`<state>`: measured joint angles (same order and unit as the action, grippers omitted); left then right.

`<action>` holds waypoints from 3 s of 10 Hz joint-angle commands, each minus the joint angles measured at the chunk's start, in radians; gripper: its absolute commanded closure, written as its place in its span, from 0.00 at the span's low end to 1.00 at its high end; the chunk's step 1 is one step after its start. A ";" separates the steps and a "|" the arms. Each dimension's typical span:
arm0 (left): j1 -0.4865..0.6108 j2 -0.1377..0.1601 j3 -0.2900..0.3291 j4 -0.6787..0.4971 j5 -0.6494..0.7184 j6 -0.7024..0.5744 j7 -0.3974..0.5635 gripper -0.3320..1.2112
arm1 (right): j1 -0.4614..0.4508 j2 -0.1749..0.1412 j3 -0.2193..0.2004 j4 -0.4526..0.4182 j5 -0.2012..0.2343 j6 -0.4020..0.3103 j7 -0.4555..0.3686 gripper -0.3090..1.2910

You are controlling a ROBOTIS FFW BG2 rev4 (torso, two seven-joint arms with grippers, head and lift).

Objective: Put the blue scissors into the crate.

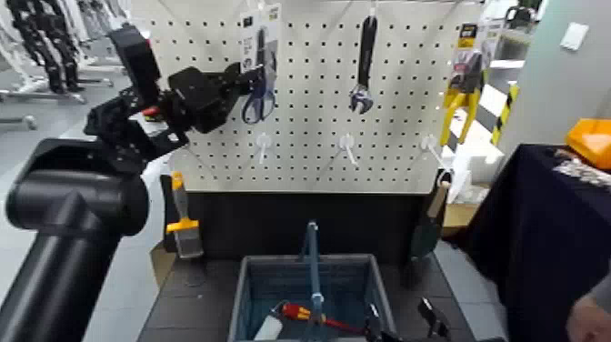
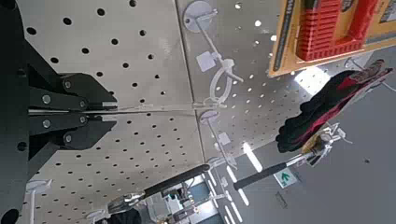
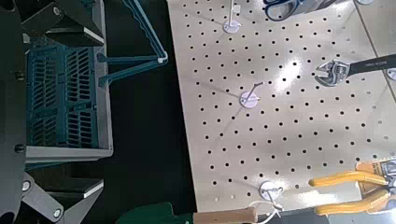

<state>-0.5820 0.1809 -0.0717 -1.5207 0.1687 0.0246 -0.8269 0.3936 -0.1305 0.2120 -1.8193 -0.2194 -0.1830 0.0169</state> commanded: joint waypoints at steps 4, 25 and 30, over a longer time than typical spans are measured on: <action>0.010 0.000 -0.002 -0.118 0.009 0.008 0.008 0.95 | 0.001 -0.001 0.001 0.000 0.000 0.007 0.002 0.33; 0.527 -0.103 0.026 -0.061 0.038 0.265 0.015 0.95 | 0.025 -0.008 -0.010 -0.021 -0.012 0.059 0.002 0.34; 0.525 -0.100 0.018 -0.006 0.005 0.261 0.012 0.95 | 0.024 -0.008 -0.008 -0.020 -0.015 0.060 0.003 0.35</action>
<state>-0.0566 0.0801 -0.0525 -1.5305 0.1748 0.2840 -0.8146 0.4175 -0.1380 0.2040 -1.8395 -0.2343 -0.1227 0.0204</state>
